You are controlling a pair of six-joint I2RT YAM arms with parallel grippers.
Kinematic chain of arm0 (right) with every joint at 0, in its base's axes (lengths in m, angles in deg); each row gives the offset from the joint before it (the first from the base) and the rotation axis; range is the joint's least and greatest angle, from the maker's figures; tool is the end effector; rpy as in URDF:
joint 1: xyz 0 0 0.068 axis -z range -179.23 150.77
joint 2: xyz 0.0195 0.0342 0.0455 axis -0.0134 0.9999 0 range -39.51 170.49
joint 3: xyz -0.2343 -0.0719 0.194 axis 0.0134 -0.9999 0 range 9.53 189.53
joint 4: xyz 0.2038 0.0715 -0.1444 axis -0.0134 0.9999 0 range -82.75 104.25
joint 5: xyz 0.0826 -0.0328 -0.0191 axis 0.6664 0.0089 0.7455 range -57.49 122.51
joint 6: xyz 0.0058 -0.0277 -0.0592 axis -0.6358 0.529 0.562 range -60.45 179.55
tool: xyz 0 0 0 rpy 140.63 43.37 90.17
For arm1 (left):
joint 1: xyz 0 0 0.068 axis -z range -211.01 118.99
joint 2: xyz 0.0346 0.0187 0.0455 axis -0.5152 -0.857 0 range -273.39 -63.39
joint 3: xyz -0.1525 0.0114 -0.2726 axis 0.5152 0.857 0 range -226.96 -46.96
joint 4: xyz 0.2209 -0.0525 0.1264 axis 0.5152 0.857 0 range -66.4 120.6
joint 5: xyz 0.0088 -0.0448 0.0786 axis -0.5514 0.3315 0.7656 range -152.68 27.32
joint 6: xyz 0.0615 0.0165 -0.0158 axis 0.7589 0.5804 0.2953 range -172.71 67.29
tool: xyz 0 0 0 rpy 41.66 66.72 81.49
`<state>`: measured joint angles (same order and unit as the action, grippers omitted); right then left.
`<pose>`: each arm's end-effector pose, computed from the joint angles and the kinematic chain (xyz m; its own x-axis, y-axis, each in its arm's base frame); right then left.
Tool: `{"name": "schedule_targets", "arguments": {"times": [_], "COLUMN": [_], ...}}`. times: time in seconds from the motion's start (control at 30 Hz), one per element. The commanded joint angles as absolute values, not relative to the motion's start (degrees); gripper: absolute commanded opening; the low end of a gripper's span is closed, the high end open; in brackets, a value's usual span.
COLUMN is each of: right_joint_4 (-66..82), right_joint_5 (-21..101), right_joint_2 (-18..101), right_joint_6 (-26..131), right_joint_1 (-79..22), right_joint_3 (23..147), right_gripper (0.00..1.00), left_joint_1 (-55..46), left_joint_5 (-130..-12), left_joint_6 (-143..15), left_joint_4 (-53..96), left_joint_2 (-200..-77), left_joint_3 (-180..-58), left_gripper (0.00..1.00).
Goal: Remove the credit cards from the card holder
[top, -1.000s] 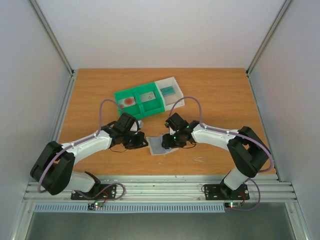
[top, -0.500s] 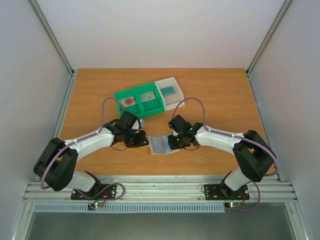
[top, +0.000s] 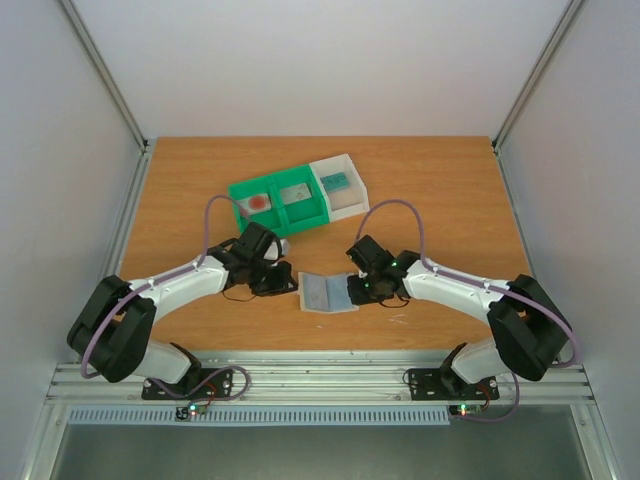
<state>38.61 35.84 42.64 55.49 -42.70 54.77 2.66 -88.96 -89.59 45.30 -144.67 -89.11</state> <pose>0.1832 0.1778 0.2008 -0.7222 -0.5873 -0.3654 -0.6530 0.7531 0.0800 0.2029 -0.1626 0.2029 -0.9874 0.0111 -0.1580 0.1052 0.7916 -0.6019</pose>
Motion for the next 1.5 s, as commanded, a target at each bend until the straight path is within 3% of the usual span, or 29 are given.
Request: {"name": "schedule_targets", "arguments": {"times": [0.0, 0.23, 0.53, 0.87, 1.17, 1.47], "right_joint_4": [42.9, 39.5, 29.2, 25.4, 22.7, 22.6], "right_joint_5": [34.4, 41.6, 49.8, 53.4, 54.8, 52.4], "right_joint_2": [40.5, 39.0, 47.2, 55.8, 58.2, 58.5], "right_joint_6": [55.0, 54.5, 51.4, 50.4, 49.6, 50.3], "right_joint_1": [-43.0, -43.1, -43.0, -41.7, -41.7, -41.6], "right_joint_3": [57.5, 59.3, 60.6, 63.2, 60.5, 58.0], "right_gripper": [0.22, 0.29, 0.26, 0.24, 0.18, 0.11], "left_joint_1": [2.6, 2.6, 2.6, 2.2, 2.2, 2.2], "left_joint_5": [-89.0, -85.6, -82.4, -90.4, -85.8, -93.9], "left_joint_6": [-89.4, -90.0, -93.1, -98.8, -98.2, -101.9], "left_joint_4": [44.7, 47.1, 48.4, 31.6, 38.6, 28.0], "left_joint_2": [-145.1, -144.2, -139.3, -140.8, -133.3, -133.5], "left_joint_3": [-88.8, -89.4, -89.5, -82.5, -83.2, -80.8], "left_gripper": [0.04, 0.21, 0.44, 0.45, 0.47, 0.5]}}
